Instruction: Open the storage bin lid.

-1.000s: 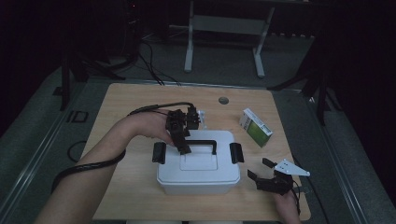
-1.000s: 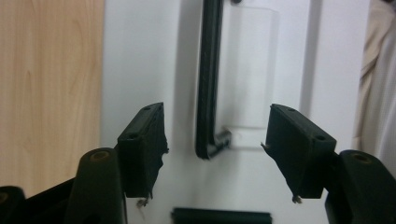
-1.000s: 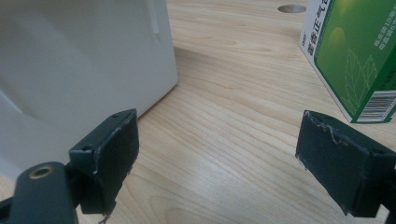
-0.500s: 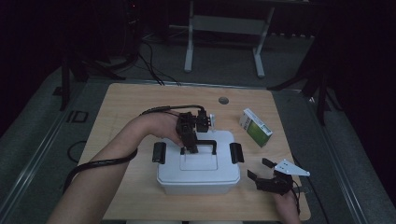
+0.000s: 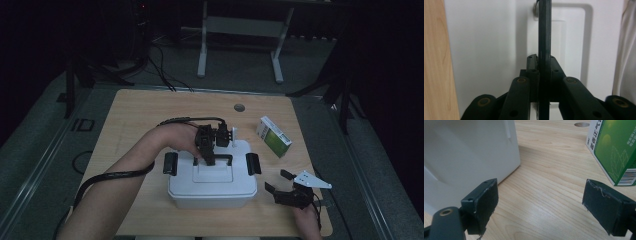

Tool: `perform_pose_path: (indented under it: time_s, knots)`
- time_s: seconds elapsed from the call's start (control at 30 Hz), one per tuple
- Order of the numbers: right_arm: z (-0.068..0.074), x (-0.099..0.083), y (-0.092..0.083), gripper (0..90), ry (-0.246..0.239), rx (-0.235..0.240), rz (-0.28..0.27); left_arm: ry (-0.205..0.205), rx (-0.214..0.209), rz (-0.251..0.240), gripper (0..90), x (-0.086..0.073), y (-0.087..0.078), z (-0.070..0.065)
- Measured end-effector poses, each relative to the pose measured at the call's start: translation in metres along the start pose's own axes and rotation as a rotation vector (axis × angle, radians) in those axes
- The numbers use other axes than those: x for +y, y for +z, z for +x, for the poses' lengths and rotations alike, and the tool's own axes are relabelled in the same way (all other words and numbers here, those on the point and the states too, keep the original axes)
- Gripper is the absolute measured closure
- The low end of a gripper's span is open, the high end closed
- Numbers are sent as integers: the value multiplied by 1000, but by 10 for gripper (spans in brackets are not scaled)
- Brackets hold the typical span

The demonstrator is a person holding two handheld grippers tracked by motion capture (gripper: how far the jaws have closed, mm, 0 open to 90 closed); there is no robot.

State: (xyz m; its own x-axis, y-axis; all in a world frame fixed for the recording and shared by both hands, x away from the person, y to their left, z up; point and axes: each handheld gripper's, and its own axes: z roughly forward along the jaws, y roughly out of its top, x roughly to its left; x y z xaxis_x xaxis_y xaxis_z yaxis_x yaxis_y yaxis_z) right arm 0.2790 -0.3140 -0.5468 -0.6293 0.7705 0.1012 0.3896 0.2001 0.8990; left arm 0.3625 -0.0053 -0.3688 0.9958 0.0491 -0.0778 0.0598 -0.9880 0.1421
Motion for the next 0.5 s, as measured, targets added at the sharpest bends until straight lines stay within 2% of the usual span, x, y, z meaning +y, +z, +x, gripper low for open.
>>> perform_pose_path:
  time_s: [0.2, 0.37, 0.5]
  knots:
    - [0, 0, 0, 129, -1, 0, 0, -14, 6, 11, 838, 1, -1, -1]
    - [0, 0, 0, 130, 2, 1, -2, -43, 10, 13, 839, 3, -3, -1]
    - [0, -1, 0, 130, 6, 2, -2, -39, 19, 14, 840, 4, -7, -2]
